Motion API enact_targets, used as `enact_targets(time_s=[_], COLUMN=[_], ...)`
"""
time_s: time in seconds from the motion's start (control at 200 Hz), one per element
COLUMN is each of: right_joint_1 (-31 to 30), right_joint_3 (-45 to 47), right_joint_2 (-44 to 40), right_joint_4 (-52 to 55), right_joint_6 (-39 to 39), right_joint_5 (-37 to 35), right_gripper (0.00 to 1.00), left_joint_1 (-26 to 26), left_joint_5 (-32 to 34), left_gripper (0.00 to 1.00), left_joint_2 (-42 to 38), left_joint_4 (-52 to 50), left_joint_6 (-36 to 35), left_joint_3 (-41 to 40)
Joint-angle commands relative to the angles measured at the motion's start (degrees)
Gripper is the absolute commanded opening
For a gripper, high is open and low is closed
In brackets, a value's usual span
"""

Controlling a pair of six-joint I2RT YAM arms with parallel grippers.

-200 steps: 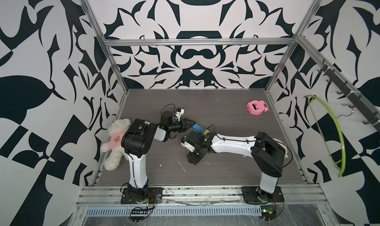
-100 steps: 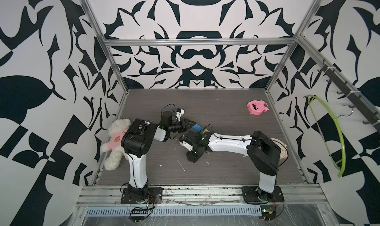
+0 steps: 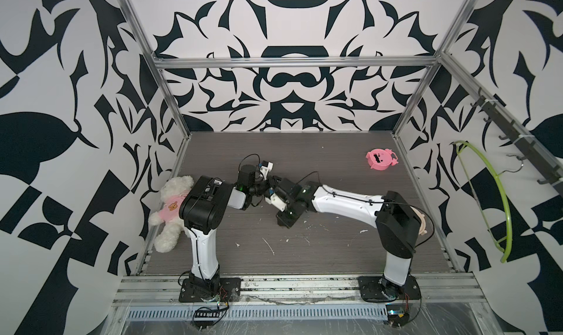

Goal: Assemble a heart with lego
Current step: Pick up the lego brick from the center of the board, then adjust the lego brick at the center of the board.

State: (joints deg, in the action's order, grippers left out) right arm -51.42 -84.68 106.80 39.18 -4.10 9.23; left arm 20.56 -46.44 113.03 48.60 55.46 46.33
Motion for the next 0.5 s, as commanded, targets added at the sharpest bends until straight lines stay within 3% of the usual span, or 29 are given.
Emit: enact_targets(time_s=[0.0,0.24,0.495], right_joint_1=[7.72,14.79,15.12], right_joint_3=[-11.32,-26.06,-28.03], right_joint_2=[-2.46,7.47,10.26], right_joint_4=[9.14,20.62,22.92], right_joint_6=[7.50,15.20,16.31], right_joint_5=[2.38,3.73,4.22], right_gripper=[0.14,0.13,0.12], left_joint_1=[0.10,0.10,0.11], left_joint_5=[-0.54,-0.32,-0.41], left_gripper=[0.39,0.39,0.39], left_joint_2=[-1.55,-1.76,-1.42], left_joint_4=[-0.11,0.58,0.44], left_joint_6=[-0.93,-0.57,-0.62], left_joint_3=[-0.09,-0.36,-0.10])
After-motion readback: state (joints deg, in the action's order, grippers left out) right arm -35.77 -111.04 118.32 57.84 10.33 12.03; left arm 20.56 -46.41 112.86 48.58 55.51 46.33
